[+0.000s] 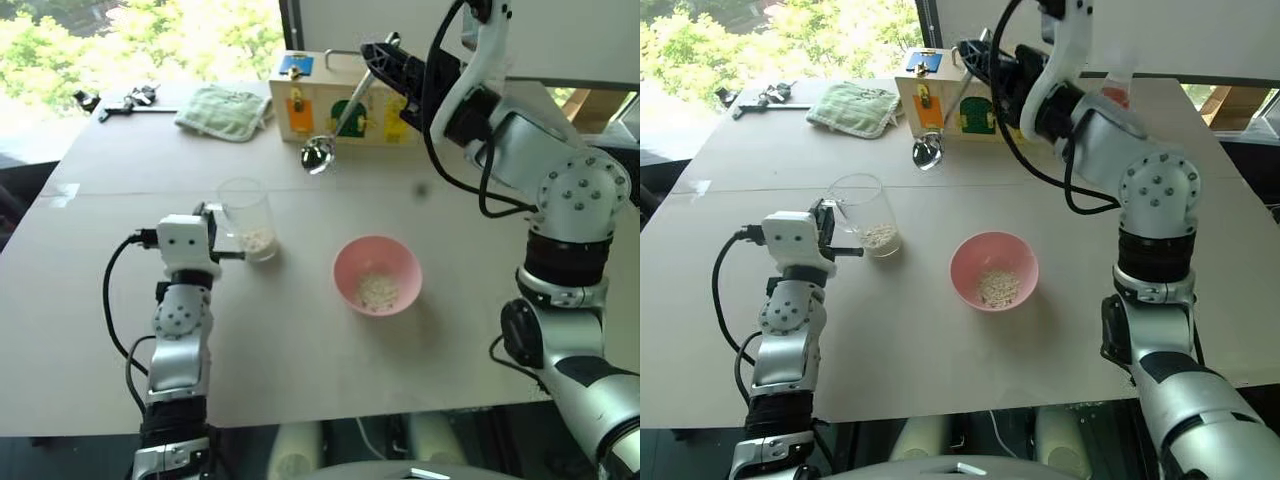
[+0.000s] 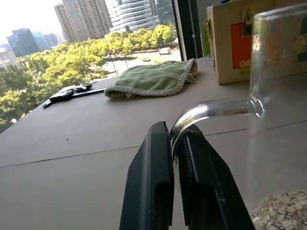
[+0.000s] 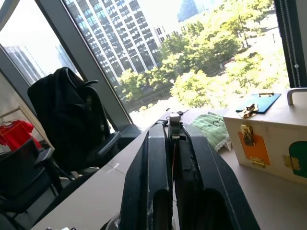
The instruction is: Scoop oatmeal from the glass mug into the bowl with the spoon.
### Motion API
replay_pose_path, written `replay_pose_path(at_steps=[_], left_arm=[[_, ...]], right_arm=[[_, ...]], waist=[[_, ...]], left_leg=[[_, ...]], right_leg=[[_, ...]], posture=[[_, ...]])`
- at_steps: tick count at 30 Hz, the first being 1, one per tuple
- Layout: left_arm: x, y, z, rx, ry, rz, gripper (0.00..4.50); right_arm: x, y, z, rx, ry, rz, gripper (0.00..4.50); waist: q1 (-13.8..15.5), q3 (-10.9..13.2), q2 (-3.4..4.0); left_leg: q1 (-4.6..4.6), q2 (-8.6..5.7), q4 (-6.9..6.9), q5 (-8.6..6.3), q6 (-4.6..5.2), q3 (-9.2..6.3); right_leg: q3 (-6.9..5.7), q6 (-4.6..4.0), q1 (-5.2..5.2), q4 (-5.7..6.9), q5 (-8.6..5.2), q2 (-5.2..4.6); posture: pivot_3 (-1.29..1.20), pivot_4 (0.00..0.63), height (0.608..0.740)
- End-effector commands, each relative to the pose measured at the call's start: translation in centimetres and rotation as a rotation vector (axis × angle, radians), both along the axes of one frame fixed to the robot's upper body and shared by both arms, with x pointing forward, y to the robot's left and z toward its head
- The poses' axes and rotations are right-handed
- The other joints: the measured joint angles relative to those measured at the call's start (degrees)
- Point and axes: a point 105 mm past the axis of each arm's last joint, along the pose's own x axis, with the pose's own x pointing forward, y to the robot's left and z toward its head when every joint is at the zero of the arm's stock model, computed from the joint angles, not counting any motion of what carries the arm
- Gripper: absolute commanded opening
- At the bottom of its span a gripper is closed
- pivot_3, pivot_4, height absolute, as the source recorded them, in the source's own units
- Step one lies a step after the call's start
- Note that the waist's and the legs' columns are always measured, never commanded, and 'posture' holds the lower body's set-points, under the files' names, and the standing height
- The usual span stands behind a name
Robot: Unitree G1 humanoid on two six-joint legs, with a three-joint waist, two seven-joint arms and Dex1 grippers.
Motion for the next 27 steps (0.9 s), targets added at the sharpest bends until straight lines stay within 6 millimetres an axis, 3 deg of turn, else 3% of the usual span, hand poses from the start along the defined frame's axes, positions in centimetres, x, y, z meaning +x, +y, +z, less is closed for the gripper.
replay_pose_path(at_steps=[1,4,7,15,27], left_arm=[[0.8,-2.3,1.6,0.052,-0.063,-0.076,0.03],[1.5,-4.0,2.1,0.067,-0.089,-0.146,0.03],[1.8,-4.5,2.4,0.065,-0.105,-0.177,0.03],[2.6,-6.0,3.3,0.041,-0.127,-0.366,0.03],[3.8,-7.4,4.5,0.162,-0.124,-0.573,0.03]], right_arm=[[-1.2,1.6,0.9,-0.019,-0.091,0.060,0.00],[-1.0,2.5,-0.2,-0.083,-0.115,0.062,0.00],[-0.4,2.5,-0.8,-0.111,-0.119,0.047,0.00],[0.5,3.3,-5.0,-0.337,-0.177,0.044,0.00],[1.4,5.0,-8.9,-0.383,-0.136,0.081,0.00]], waist=[[-0.01,0.00,0.00],[-0.02,0.00,0.00],[-0.12,0.00,0.00],[-0.23,0.01,0.01],[-0.28,0.01,0.01]], left_leg=[[-0.01,0.00,0.01,0.00,-0.01,0.00],[-0.03,-0.02,0.01,0.04,-0.07,0.01],[-0.07,-0.03,0.01,0.08,-0.13,0.02],[-0.09,-0.03,0.00,0.09,-0.15,0.06],[-0.12,-0.10,0.02,0.10,-0.17,0.16]], right_leg=[[-0.02,0.00,0.01,0.00,0.00,0.00],[-0.02,0.00,0.00,-0.01,0.00,-0.01],[-0.05,0.00,-0.01,-0.03,0.00,-0.01],[-0.05,0.00,-0.07,-0.07,0.00,0.00],[-0.07,0.01,-0.10,-0.03,0.00,0.02]], posture=[[0.00,0.150,0.740],[0.00,0.150,0.740],[0.00,0.150,0.740],[0.00,0.150,0.740],[0.00,0.150,0.740]])
